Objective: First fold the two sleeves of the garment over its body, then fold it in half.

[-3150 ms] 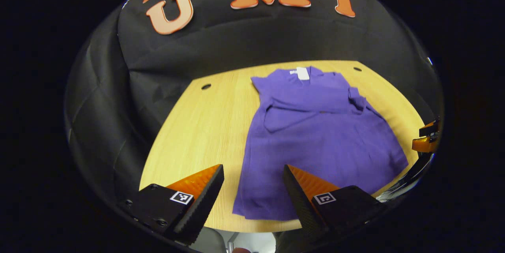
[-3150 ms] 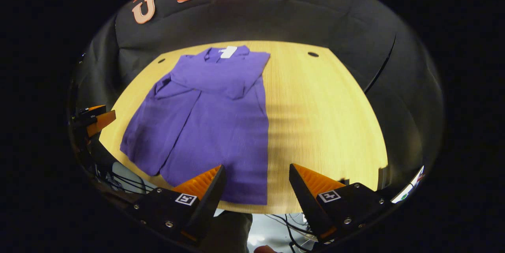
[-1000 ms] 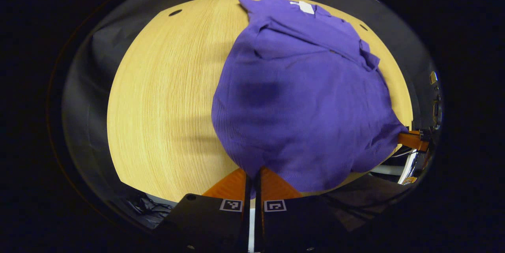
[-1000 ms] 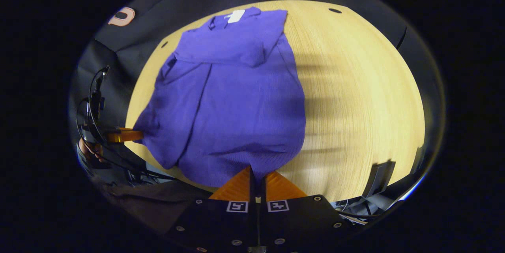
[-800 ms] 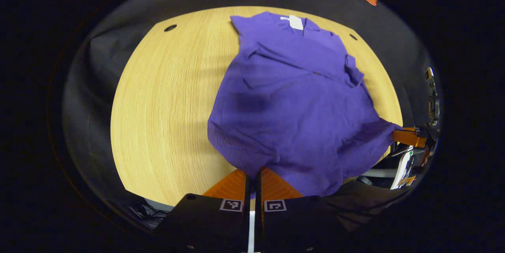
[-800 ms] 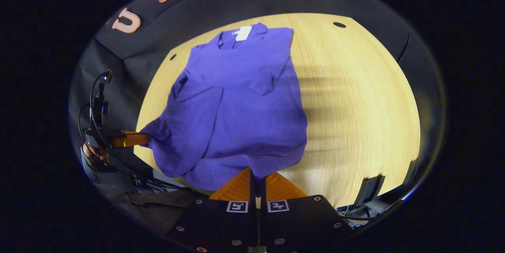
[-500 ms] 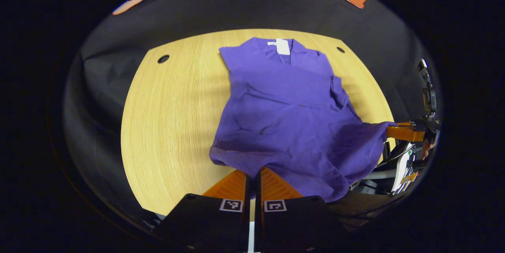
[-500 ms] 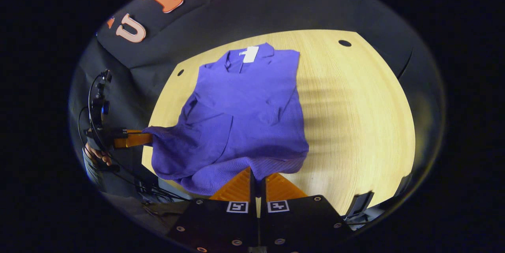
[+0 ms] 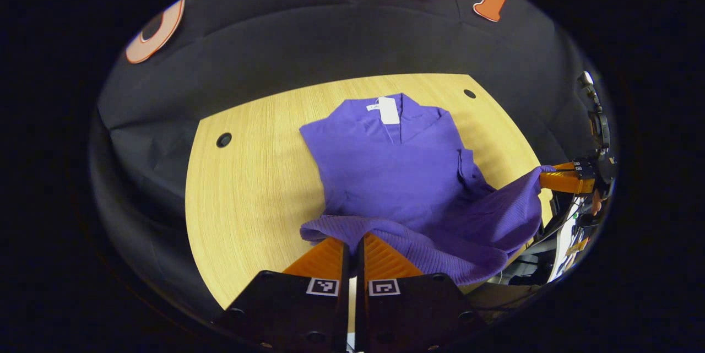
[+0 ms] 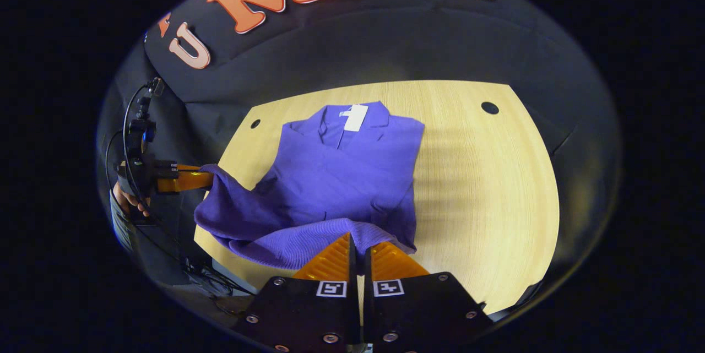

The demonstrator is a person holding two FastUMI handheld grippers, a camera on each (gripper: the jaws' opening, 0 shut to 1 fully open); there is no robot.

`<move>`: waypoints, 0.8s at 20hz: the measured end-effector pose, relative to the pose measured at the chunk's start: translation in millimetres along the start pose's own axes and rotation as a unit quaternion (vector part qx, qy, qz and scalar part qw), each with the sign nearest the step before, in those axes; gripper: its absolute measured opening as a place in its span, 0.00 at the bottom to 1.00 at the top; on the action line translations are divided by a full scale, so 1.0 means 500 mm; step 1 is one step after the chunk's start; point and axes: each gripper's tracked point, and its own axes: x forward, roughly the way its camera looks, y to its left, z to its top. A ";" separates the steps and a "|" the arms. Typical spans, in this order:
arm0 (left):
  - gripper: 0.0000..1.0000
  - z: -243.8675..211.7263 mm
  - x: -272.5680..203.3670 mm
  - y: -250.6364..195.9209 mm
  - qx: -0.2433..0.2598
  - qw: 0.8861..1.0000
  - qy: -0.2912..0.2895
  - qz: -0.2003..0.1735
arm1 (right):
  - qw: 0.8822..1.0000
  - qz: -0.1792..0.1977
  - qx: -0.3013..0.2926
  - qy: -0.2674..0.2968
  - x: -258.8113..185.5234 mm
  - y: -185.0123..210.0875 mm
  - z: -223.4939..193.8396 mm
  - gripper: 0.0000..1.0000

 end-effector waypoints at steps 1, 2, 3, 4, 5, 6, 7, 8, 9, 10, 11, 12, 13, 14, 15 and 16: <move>0.05 0.019 0.004 0.007 0.004 1.000 -0.001 0.002 | 1.000 -0.001 -0.006 -0.002 0.003 -0.002 0.016 0.03; 0.05 0.041 0.013 0.011 0.007 1.000 -0.004 0.005 | 1.000 -0.004 -0.011 -0.006 0.005 -0.008 0.036 0.03; 0.05 0.058 0.020 0.017 0.009 1.000 -0.002 0.007 | 1.000 -0.006 -0.016 -0.009 0.007 -0.014 0.050 0.03; 0.05 0.077 0.025 0.023 0.011 1.000 -0.005 0.009 | 1.000 -0.009 -0.018 -0.011 0.014 -0.020 0.073 0.03; 0.05 0.093 0.033 0.028 0.013 1.000 -0.006 0.010 | 1.000 -0.010 -0.022 -0.012 0.022 -0.023 0.084 0.03; 0.05 0.114 0.041 0.037 0.014 1.000 -0.007 0.015 | 0.999 -0.014 -0.025 -0.013 0.032 -0.030 0.099 0.03; 0.05 0.135 0.051 0.042 0.018 1.000 -0.009 0.016 | 0.999 -0.017 -0.029 -0.012 0.043 -0.036 0.114 0.03; 0.05 0.152 0.061 0.049 0.019 1.000 -0.009 0.021 | 0.999 -0.022 -0.031 -0.012 0.052 -0.048 0.128 0.03; 0.05 0.167 0.072 0.053 0.022 0.999 -0.011 0.022 | 0.999 -0.023 -0.031 -0.011 0.063 -0.056 0.141 0.03; 0.05 0.183 0.084 0.061 0.022 0.999 -0.008 0.026 | 0.999 -0.025 -0.029 -0.010 0.076 -0.064 0.157 0.03; 0.05 0.194 0.099 0.068 0.028 0.999 -0.008 0.032 | 0.999 -0.026 -0.029 -0.007 0.089 -0.072 0.172 0.03; 0.05 0.207 0.121 0.079 0.033 0.998 -0.006 0.044 | 0.999 -0.029 -0.027 -0.006 0.102 -0.083 0.186 0.03; 0.05 0.219 0.138 0.086 0.040 0.998 -0.005 0.052 | 0.999 -0.029 -0.026 -0.002 0.118 -0.092 0.198 0.03; 0.05 0.229 0.155 0.093 0.043 0.997 -0.002 0.061 | 0.999 -0.032 -0.022 0.003 0.132 -0.101 0.207 0.03; 0.05 0.240 0.171 0.098 0.045 0.997 -0.005 0.066 | 0.999 -0.031 -0.019 0.005 0.148 -0.108 0.220 0.03; 0.05 0.253 0.190 0.106 0.046 0.996 -0.008 0.075 | 0.999 -0.033 -0.013 0.008 0.163 -0.117 0.232 0.03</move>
